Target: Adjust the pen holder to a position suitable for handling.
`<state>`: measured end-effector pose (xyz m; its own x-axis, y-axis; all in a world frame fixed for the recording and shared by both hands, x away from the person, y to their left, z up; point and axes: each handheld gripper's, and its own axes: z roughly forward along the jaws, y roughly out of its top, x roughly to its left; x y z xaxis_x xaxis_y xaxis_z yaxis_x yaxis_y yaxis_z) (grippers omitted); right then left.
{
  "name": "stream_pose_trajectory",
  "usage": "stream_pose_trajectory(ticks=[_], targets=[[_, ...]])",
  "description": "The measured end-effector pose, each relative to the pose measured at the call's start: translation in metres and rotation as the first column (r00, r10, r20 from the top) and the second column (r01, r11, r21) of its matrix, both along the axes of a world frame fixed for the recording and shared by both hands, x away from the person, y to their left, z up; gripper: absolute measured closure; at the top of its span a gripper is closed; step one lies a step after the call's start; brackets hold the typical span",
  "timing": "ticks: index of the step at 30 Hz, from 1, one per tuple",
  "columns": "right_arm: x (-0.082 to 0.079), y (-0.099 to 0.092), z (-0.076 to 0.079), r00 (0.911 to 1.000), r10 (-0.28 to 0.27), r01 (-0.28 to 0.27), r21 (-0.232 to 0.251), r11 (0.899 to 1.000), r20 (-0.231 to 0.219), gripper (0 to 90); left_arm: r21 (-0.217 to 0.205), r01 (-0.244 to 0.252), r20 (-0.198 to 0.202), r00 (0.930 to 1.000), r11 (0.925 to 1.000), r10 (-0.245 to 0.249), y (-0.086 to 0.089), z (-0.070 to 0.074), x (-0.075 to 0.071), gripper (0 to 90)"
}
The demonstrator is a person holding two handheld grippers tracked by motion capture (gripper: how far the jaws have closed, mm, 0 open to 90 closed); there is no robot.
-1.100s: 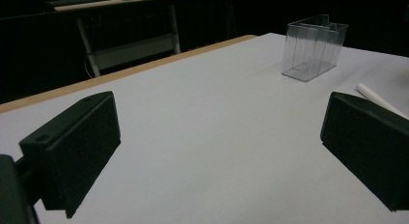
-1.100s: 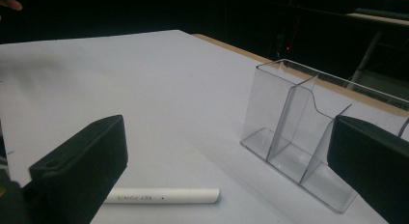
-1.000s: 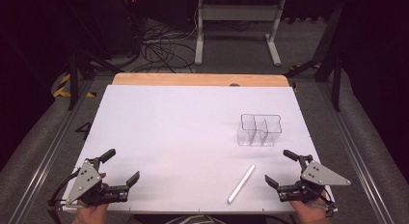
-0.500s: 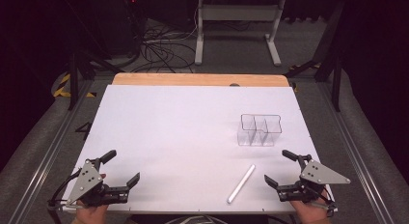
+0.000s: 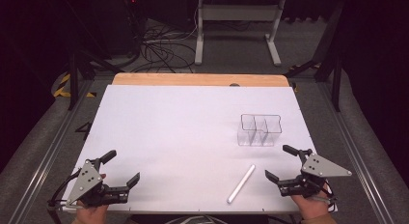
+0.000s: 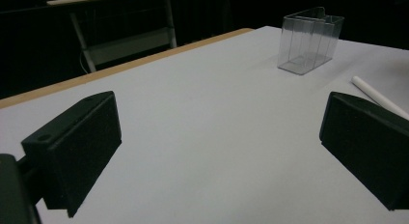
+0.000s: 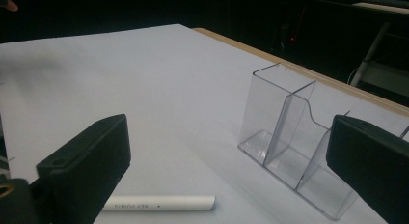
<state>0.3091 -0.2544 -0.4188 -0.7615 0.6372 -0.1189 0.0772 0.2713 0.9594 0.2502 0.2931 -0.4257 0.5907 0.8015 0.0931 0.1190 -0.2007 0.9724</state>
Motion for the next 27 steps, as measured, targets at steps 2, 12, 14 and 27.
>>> stream_pose_trajectory(ticks=[2,12,14,27], targets=[[0.003,0.0,0.004,0.9999,0.011,-0.011,-0.002,1.0,-0.006,2.3,-0.002,-0.002,0.005,1.0,1.0,0.002,0.0,0.0,0.0,2.0],[0.016,0.003,0.019,0.9999,-0.006,0.006,-0.015,1.0,-0.011,0.1,-0.007,-0.002,0.003,1.0,1.0,0.002,0.001,0.001,0.0,2.3],[0.018,0.003,0.022,0.9998,-0.019,0.019,0.009,1.0,0.005,0.1,-0.003,-0.002,0.0,1.0,1.0,0.002,0.0,0.0,0.0,2.3],[0.032,0.006,0.039,0.9998,0.01,-0.011,-0.065,0.998,-0.019,4.9,-0.002,-0.007,-0.002,1.0,1.0,0.007,0.0,0.0,0.0,2.5]])
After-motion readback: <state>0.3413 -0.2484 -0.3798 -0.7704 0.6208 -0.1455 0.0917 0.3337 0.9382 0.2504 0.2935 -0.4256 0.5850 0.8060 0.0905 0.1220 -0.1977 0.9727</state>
